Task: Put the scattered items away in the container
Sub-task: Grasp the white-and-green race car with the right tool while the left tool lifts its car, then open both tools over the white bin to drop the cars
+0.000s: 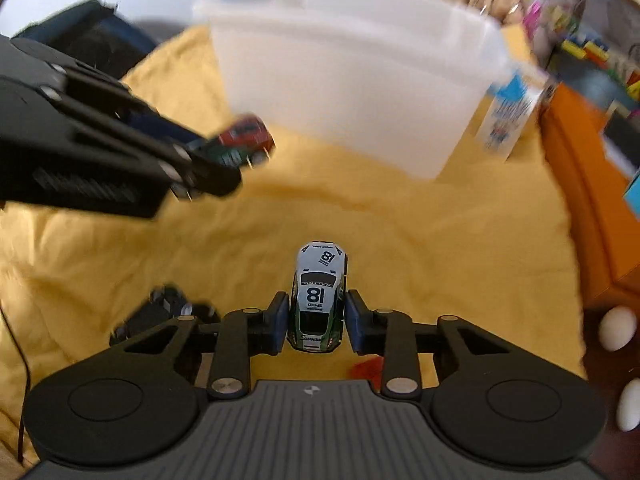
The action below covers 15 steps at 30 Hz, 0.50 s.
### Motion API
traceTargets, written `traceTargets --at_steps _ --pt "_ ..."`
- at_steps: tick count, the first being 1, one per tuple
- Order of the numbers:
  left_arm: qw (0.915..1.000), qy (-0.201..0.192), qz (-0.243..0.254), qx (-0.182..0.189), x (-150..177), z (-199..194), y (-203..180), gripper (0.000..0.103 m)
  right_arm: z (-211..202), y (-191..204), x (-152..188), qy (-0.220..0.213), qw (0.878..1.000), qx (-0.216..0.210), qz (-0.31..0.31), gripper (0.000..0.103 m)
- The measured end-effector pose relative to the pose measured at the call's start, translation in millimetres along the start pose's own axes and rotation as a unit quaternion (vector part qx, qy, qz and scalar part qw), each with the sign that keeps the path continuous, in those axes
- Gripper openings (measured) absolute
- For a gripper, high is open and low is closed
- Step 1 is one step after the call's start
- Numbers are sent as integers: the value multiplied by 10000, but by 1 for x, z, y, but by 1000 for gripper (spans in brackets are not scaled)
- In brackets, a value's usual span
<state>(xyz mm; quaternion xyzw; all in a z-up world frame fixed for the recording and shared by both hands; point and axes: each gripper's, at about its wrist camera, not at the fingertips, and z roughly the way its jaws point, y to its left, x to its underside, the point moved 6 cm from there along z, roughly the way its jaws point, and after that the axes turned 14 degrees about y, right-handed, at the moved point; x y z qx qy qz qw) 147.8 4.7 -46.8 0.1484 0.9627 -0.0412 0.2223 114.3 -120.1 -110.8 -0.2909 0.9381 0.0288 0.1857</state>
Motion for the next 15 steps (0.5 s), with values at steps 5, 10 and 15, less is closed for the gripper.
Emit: traceTargets --at_steps 5,10,15 --pt "9978 -641 -89 -117 -48 -51 19 34 -54 -23 -47 -934 9953 225 117 33" --pt "9926 -970 -107 -723 -102 -64 41 34 -94 -38 -116 -1846 9816 450 177 33" --pt "9900 -738 -524 -1078 -143 -36 73 34 -77 -55 -161 -1749 9825 325 551 33"
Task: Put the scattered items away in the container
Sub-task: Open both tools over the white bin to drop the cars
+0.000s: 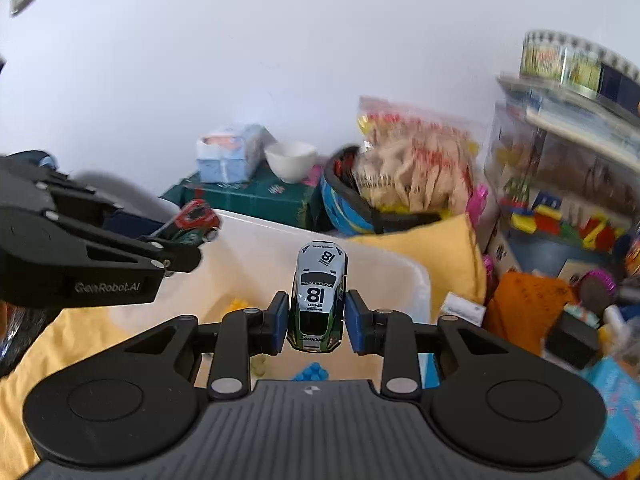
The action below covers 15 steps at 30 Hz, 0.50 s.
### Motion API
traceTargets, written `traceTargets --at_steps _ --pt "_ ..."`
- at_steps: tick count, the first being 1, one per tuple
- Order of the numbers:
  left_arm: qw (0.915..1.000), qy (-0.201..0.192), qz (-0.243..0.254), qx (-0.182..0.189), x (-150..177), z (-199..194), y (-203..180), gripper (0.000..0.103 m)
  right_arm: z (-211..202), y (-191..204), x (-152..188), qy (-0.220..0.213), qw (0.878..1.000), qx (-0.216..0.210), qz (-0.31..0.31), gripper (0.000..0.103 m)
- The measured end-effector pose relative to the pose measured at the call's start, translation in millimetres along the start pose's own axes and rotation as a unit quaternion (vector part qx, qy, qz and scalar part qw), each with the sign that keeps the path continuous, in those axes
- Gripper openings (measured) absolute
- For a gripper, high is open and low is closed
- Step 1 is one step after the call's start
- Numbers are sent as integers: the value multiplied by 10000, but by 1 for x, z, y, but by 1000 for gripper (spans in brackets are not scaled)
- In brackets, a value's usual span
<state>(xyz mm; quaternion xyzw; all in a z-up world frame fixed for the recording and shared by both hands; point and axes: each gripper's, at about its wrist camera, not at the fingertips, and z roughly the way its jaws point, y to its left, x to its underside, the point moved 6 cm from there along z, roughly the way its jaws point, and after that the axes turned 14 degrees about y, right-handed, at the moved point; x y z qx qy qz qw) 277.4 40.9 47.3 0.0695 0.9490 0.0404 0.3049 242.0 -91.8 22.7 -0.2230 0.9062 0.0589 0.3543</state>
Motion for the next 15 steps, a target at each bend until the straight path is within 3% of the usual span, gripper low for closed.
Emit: traceTargets --at_steps 6,8,13,15 --pt "9957 821 -311 -280 13 64 9 39 47 3 13 675 9976 21 152 37" --pt "9958 788 -373 -266 19 63 11 46 50 3 18 700 9974 -21 190 40" --pt "9986 378 -321 -178 21 30 6 48 30 -1 16 415 9986 -103 323 42" --pt "9992 174 -350 -47 26 10 5 56 16 0 18 274 9988 -205 337 50"
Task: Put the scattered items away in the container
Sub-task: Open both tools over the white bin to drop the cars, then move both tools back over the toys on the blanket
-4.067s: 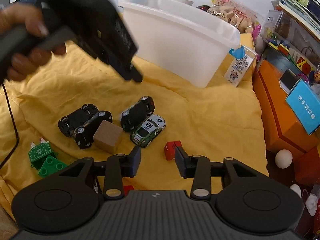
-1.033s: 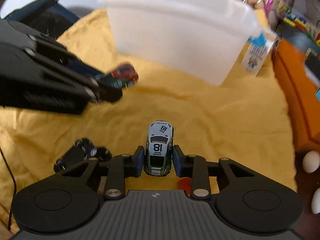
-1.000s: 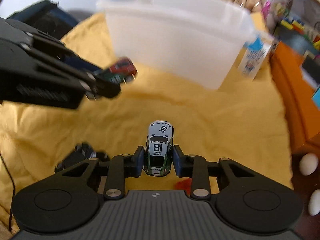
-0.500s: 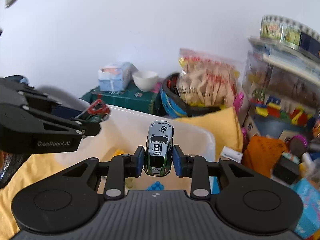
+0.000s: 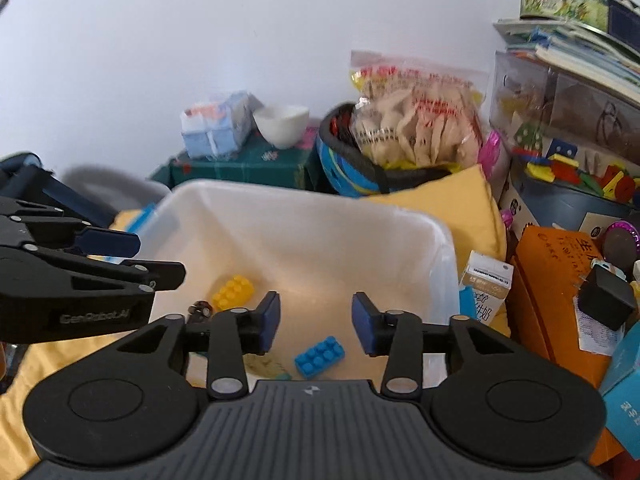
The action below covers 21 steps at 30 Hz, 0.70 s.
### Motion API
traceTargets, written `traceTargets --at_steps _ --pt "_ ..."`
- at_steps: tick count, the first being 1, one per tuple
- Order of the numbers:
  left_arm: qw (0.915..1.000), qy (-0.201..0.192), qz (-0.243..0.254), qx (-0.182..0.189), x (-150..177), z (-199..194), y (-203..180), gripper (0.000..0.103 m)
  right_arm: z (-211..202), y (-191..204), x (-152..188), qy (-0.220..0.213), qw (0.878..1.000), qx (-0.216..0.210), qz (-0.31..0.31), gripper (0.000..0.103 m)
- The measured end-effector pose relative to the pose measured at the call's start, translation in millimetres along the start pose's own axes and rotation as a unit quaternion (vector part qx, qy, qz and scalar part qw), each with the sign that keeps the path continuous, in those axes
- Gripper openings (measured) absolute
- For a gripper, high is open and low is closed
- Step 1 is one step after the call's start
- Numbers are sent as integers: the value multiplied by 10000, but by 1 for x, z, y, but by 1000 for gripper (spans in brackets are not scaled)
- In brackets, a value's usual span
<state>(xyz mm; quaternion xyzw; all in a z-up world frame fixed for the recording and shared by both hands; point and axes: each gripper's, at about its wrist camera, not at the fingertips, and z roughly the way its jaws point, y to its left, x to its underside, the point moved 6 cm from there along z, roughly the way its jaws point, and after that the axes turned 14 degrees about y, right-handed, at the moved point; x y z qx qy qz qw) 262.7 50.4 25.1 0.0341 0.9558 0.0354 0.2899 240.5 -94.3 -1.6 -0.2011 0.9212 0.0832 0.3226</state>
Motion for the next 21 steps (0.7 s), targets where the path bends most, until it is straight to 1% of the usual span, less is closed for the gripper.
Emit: traceTargets --at_steps 1,2,3,4,7,11,13,16,18,21 --pt "9999 -96 -4 86 6 -10 -1 60 -6 0 2 -86 9999 -58 -24 53" --pt "9997 -168 -7 154 13 -18 -1 66 -12 0 6 -157 9998 -88 -69 56" --pt "9996 -207 9 203 21 -24 -2 69 -20 1 14 -201 9997 -102 -122 56" --pt "9995 -219 22 241 31 -30 -4 69 -23 1 18 -206 9996 -119 -153 56" --pt "9992 -138 28 368 68 -39 -12 69 -35 4 48 -96 9995 -239 -179 57" --pt "9989 194 10 432 120 -38 -26 69 -41 6 85 143 9995 -287 -82 58" --pt "9982 382 99 452 143 -37 -33 69 -44 7 102 288 9989 -362 -111 58" --pt "9973 595 273 337 172 -36 -41 69 -47 8 126 431 9983 -366 -118 60" --pt "9961 756 282 368 188 -37 -43 69 -50 11 144 550 9976 -369 -221 60" --pt "9935 1025 229 435 211 -33 -45 69 -52 18 170 771 9952 -204 -567 60"
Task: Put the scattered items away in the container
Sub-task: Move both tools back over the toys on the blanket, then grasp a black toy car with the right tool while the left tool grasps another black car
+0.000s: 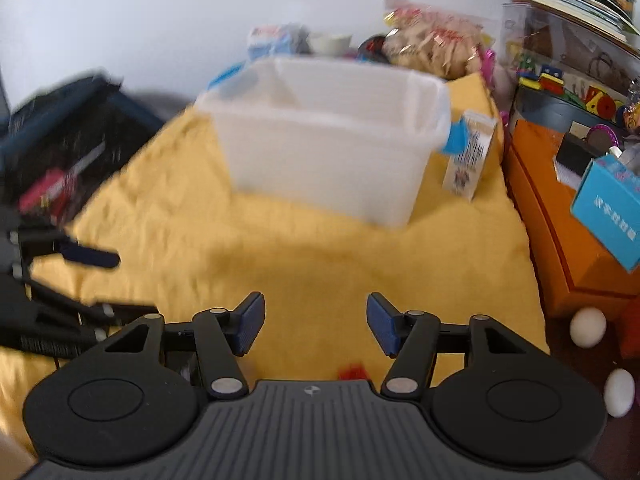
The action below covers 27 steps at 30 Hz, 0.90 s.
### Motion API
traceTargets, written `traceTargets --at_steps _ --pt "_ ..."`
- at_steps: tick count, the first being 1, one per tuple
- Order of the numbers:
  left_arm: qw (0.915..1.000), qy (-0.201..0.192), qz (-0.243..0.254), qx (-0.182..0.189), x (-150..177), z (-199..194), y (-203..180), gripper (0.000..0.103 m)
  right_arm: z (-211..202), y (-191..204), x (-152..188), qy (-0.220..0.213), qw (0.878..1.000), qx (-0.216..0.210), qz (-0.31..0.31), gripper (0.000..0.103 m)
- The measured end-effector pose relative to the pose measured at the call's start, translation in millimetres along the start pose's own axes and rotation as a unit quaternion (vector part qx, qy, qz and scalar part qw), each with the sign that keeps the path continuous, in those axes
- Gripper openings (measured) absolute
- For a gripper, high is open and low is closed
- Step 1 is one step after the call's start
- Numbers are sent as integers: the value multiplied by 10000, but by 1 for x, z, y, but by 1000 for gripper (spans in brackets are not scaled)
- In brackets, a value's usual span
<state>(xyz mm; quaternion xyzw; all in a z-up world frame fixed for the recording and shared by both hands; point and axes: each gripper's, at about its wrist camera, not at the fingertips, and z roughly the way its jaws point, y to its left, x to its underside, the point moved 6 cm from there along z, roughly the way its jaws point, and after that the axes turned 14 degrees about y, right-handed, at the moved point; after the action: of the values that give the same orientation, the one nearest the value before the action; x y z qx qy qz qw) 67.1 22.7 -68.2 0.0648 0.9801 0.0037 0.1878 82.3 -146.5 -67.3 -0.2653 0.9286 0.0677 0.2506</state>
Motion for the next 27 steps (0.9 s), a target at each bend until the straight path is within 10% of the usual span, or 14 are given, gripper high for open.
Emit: traceTargets --at_steps 12,27 --pt "9974 430 189 550 33 12 -25 68 4 41 44 503 9954 -356 -737 42" --pt "9982 535 261 119 48 14 -10 61 56 82 25 1019 9881 -573 -1000 26"
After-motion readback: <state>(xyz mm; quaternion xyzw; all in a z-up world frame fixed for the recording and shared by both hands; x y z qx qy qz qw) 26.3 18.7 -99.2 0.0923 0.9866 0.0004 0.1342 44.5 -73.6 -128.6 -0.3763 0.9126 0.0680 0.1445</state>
